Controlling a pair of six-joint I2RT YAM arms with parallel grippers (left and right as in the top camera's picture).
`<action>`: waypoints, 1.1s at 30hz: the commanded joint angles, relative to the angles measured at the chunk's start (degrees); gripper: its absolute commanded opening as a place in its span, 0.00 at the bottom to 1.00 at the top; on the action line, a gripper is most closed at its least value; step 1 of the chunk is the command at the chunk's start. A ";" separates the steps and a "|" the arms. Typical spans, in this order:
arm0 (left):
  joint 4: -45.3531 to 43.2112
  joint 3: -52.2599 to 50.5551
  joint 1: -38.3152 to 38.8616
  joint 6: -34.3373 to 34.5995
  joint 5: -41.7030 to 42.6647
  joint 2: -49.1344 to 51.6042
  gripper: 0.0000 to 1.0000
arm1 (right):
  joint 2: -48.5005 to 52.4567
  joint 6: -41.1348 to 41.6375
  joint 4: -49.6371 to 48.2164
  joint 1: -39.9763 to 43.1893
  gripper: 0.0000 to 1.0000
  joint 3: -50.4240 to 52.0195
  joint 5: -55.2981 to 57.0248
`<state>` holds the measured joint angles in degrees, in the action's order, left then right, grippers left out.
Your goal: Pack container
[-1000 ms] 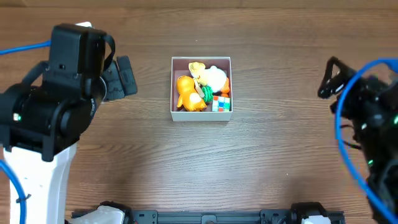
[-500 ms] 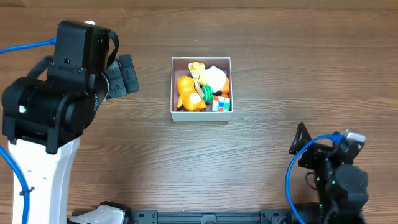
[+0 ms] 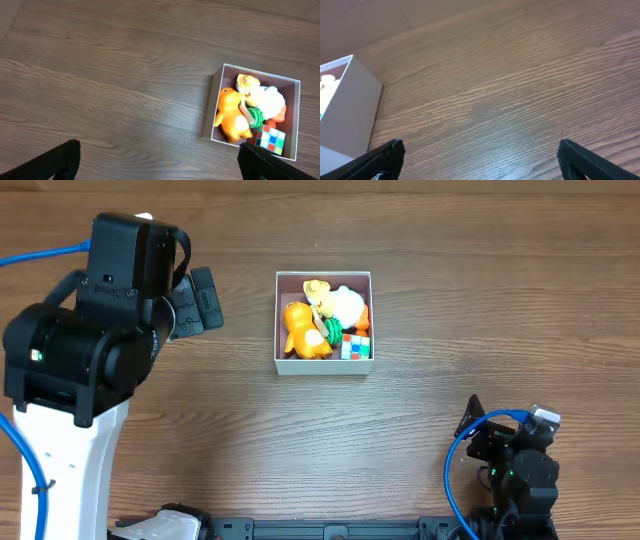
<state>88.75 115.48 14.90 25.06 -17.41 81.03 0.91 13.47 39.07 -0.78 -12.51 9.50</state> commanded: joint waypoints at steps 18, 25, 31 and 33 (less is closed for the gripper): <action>-0.07 0.04 -0.33 -0.76 -1.01 -1.49 1.00 | -0.74 0.00 4.79 0.20 1.00 0.20 0.79; -15.28 -19.91 -15.02 -16.55 6.38 -19.58 1.00 | -0.74 0.00 4.79 0.20 1.00 0.20 0.79; -42.51 -56.19 -22.53 -28.94 17.05 -42.66 1.00 | -0.74 0.00 4.79 0.20 1.00 0.20 0.79; -49.27 -69.02 -22.53 -28.94 17.59 -50.84 1.00 | -0.74 0.00 4.79 0.20 1.00 0.20 0.79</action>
<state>44.56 57.98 -7.18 -0.36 -3.14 37.93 0.73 13.47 44.16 -0.78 -12.19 9.45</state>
